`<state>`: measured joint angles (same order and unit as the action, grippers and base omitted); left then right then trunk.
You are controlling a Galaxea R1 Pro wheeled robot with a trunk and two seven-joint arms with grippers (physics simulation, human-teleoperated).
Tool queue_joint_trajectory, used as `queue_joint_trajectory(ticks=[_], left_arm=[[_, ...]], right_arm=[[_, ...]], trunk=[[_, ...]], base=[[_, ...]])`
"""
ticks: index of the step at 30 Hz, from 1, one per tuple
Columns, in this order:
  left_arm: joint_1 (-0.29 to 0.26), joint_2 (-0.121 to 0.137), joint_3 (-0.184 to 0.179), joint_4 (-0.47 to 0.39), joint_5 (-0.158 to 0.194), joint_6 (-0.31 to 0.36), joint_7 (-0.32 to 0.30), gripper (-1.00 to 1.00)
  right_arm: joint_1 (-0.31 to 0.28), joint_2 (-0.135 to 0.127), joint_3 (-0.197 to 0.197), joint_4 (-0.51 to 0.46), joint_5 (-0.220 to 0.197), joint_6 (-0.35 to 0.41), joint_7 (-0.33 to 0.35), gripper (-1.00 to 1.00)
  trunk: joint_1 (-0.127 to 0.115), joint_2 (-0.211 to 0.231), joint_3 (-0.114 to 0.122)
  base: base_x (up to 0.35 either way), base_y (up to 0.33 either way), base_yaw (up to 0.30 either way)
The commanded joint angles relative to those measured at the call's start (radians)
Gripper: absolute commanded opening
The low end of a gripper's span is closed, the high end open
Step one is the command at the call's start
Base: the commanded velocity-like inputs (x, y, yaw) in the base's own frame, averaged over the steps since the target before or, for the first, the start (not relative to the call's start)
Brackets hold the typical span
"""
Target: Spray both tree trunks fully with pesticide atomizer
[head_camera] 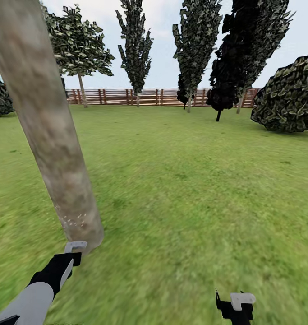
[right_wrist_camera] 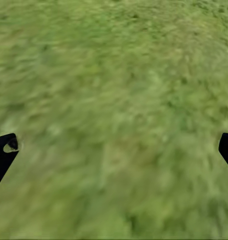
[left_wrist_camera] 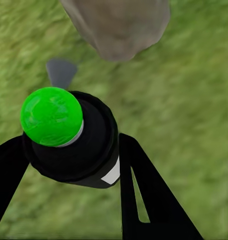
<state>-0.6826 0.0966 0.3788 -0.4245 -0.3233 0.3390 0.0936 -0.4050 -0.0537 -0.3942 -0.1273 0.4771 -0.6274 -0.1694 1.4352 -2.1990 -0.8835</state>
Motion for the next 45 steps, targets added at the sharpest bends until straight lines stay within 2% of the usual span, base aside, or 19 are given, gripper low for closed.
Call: queue_joint_trajectory(ticks=[1, 7, 11, 15, 16, 18, 21, 23, 24, 26, 29, 31, 35, 37, 38, 41, 42, 43, 45], left_arm=[[0.000, 0.000, -0.001, 0.000, 0.000, 0.000, 0.000, -1.00], [0.000, -0.014, 0.001, -0.011, 0.008, -0.001, 0.000, -1.00], [-0.001, -0.053, -0.001, -0.043, 0.043, -0.005, -0.002, -1.00], [-0.002, -0.055, -0.001, -0.168, 0.053, 0.002, -0.007, -1.00], [-0.007, -0.061, -0.007, -0.220, 0.055, 0.013, -0.008, -1.00], [-0.019, -0.089, -0.018, -0.266, 0.053, 0.106, -0.009, -1.00], [-0.040, -0.095, -0.027, -0.299, 0.051, 0.141, -0.011, -1.00], [-0.081, -0.051, -0.030, -0.311, 0.049, 0.225, -0.017, -1.00], [-0.090, -0.002, -0.031, -0.313, 0.051, 0.262, -0.034, -1.00], [-0.092, -0.003, -0.036, -0.313, 0.050, 0.270, -0.053, -1.00], [-0.095, -0.046, -0.136, -0.313, 0.052, 0.280, -0.062, -1.00], [-0.095, -0.042, -0.152, -0.313, 0.054, 0.294, -0.064, -1.00], [-0.095, 0.033, -0.155, -0.313, 0.057, 0.305, -0.085, -1.00], [-0.095, 0.071, -0.156, -0.313, 0.054, 0.306, -0.169, -1.00], [-0.095, 0.075, -0.157, -0.313, 0.053, 0.306, -0.190, -1.00], [-0.096, 0.055, -0.163, -0.313, 0.054, 0.306, -0.202, -1.00], [-0.123, 0.002, -0.166, -0.313, 0.050, 0.307, -0.204, -1.00], [-0.150, -0.020, -0.167, -0.312, 0.049, 0.324, -0.205, -1.00], [-0.179, -0.027, -0.167, -0.313, 0.051, 0.367, -0.209, -1.00]], right_arm=[[0.000, 0.000, 0.000, 0.000, 0.000, 0.000, 0.000, 1.00], [0.000, -0.001, -0.001, -0.001, -0.001, 0.000, -0.001, 1.00], [0.000, -0.002, -0.001, -0.002, -0.002, 0.000, -0.001, 1.00], [0.000, -0.002, -0.001, -0.002, -0.001, 0.000, -0.001, 1.00], [0.000, -0.001, -0.001, -0.001, 0.000, 0.000, -0.001, 1.00], [0.000, -0.002, -0.001, -0.001, 0.000, 0.000, -0.001, 1.00], [0.000, -0.002, -0.001, -0.001, -0.001, 0.000, -0.001, 1.00], [0.000, -0.002, -0.002, -0.002, -0.001, 0.000, -0.001, 1.00], [0.000, -0.002, -0.002, -0.002, -0.002, 0.000, -0.001, 1.00], [0.000, -0.002, -0.002, -0.002, -0.002, 0.000, -0.001, 1.00], [0.000, -0.002, -0.002, -0.002, -0.002, 0.000, -0.001, 1.00], [0.000, -0.003, -0.002, -0.002, -0.002, 0.000, -0.001, 1.00], [0.000, -0.004, -0.002, -0.002, -0.002, 0.000, -0.001, 1.00], [0.000, -0.004, -0.002, -0.003, -0.002, 0.000, -0.001, 1.00], [0.000, -0.005, -0.002, -0.003, -0.002, 0.000, -0.001, 1.00], [0.000, -0.005, -0.003, -0.003, -0.002, 0.000, -0.001, 1.00], [0.000, -0.005, -0.002, -0.003, -0.002, 0.000, -0.001, 1.00], [0.000, -0.005, -0.003, -0.003, -0.002, 0.000, -0.001, 1.00], [0.000, -0.005, -0.003, -0.003, -0.002, 0.000, -0.001, 1.00]], trunk=[[0.000, 0.000, 0.000], [0.000, 0.000, 0.000], [0.000, 0.000, 0.000], [0.000, 0.000, 0.000], [0.000, 0.000, 0.000], [0.000, 0.000, 0.000], [0.000, 0.000, 0.000], [0.000, 0.000, 0.000], [0.000, 0.000, 0.000], [0.000, 0.000, 0.000], [0.000, 0.000, 0.000], [0.000, 0.000, 0.000], [0.000, 0.000, 0.000], [0.000, 0.000, 0.000], [0.000, 0.000, 0.000], [0.000, 0.000, 0.000], [0.000, 0.000, 0.000], [0.000, 0.000, 0.000], [0.000, 0.000, 0.000]], base=[[0.130, -0.268, 0.278], [0.184, -0.244, 0.278], [0.225, -0.205, 0.278], [-0.089, -0.237, 0.278], [-0.264, -0.183, 0.278], [-0.040, -0.027, 0.101], [-0.011, -0.007, 0.027], [-0.001, -0.001, 0.004], [0.000, 0.000, 0.000], [0.000, 0.000, 0.000], [0.000, 0.000, 0.000], [0.000, 0.000, 0.000], [0.000, 0.000, 0.000], [0.000, 0.000, 0.000], [0.000, 0.000, 0.000], [0.000, 0.000, 0.000], [0.000, 0.000, 0.000], [0.000, 0.000, 0.000], [0.000, 0.000, 0.000]])
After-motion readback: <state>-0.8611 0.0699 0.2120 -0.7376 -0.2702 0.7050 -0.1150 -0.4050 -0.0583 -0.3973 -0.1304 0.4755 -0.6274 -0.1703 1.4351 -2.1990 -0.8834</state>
